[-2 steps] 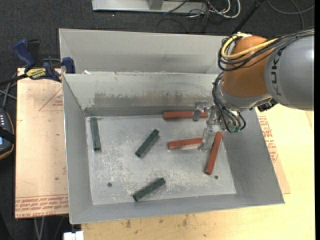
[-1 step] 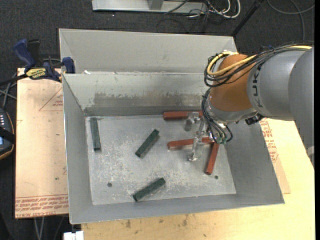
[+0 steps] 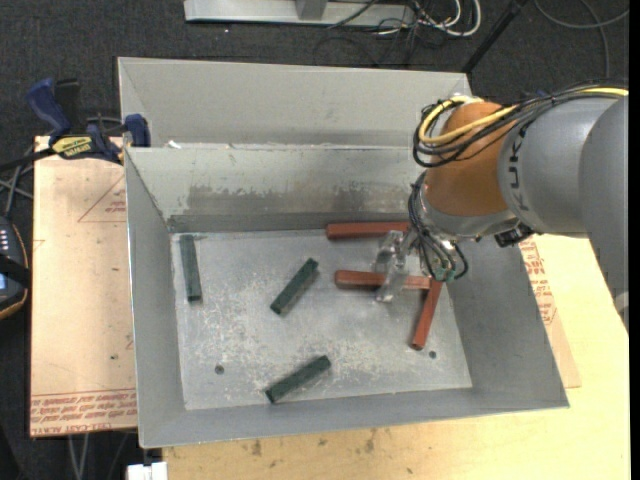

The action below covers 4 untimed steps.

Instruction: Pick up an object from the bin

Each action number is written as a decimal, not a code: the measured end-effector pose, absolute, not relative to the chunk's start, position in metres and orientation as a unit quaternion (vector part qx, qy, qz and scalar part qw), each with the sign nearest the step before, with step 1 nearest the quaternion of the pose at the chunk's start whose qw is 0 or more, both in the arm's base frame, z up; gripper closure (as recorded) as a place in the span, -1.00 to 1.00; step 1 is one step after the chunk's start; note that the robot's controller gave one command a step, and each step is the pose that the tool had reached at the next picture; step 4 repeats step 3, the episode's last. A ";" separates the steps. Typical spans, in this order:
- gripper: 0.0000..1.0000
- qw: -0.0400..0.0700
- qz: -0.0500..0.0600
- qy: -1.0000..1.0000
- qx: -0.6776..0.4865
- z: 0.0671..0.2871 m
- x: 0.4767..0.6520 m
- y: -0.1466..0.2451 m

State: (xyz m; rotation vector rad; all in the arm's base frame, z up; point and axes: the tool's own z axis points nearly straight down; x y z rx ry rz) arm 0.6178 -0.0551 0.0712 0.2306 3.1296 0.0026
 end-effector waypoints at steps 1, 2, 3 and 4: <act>1.00 0.002 0.001 0.997 0.073 0.071 0.618 -0.055; 1.00 0.001 0.001 0.997 0.073 0.074 0.617 -0.055; 1.00 0.000 0.001 0.997 0.073 0.085 0.617 -0.055; 1.00 0.000 0.001 0.997 0.073 0.085 0.617 -0.055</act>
Offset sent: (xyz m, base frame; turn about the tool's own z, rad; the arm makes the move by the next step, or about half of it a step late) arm 0.0000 0.0001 0.0371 0.0000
